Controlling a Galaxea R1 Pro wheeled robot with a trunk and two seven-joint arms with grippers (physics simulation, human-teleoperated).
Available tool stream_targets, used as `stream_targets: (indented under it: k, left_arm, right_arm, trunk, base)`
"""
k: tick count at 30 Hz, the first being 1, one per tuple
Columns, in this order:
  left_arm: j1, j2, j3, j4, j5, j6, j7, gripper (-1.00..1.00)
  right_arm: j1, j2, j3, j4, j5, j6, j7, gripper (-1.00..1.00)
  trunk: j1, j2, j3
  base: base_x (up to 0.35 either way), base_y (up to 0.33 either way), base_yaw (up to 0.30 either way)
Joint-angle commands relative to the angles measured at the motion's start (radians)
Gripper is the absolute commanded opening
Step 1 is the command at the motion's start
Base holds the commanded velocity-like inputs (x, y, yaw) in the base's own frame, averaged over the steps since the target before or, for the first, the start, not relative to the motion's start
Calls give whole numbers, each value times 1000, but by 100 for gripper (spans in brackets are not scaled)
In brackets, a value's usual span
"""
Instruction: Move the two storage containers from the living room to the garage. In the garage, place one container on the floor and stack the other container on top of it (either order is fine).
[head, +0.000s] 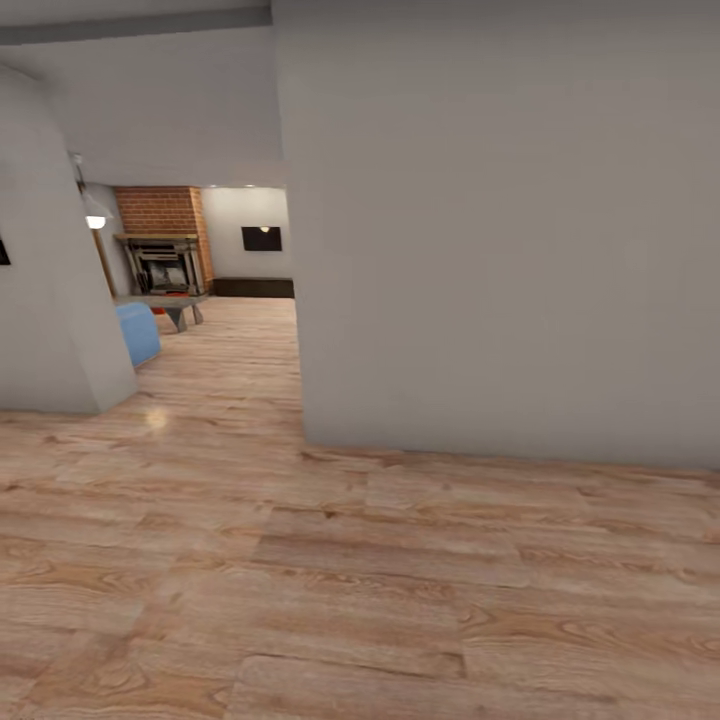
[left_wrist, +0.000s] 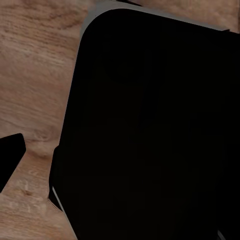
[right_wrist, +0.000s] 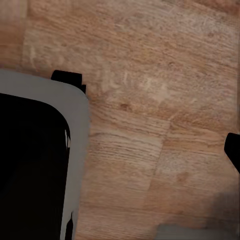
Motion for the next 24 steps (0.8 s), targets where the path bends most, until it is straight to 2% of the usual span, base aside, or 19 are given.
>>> stream_targets:
  k: [1, 14, 24]
  left_arm:
    - [0, 0, 1, -1, 3, -2, 1, 100]
    - [0, 0, 1, -1, 3, -2, 1, 100]
    - [1, 0, 1, -1, 3, -1, 1, 100]
  right_arm:
    - [-1, 0, 8, 3, -10, -6, 3, 100]
    - [-1, 0, 8, 3, -10, -5, 3, 100]
    - [-1, 0, 8, 3, -10, -6, 4, 100]
  trunk:
    - [1, 0, -1]
    - [1, 0, -1]
    - [1, 0, -1]
  base:
    - [325, 0, 273]
    - [325, 0, 267]
    - [325, 0, 38]
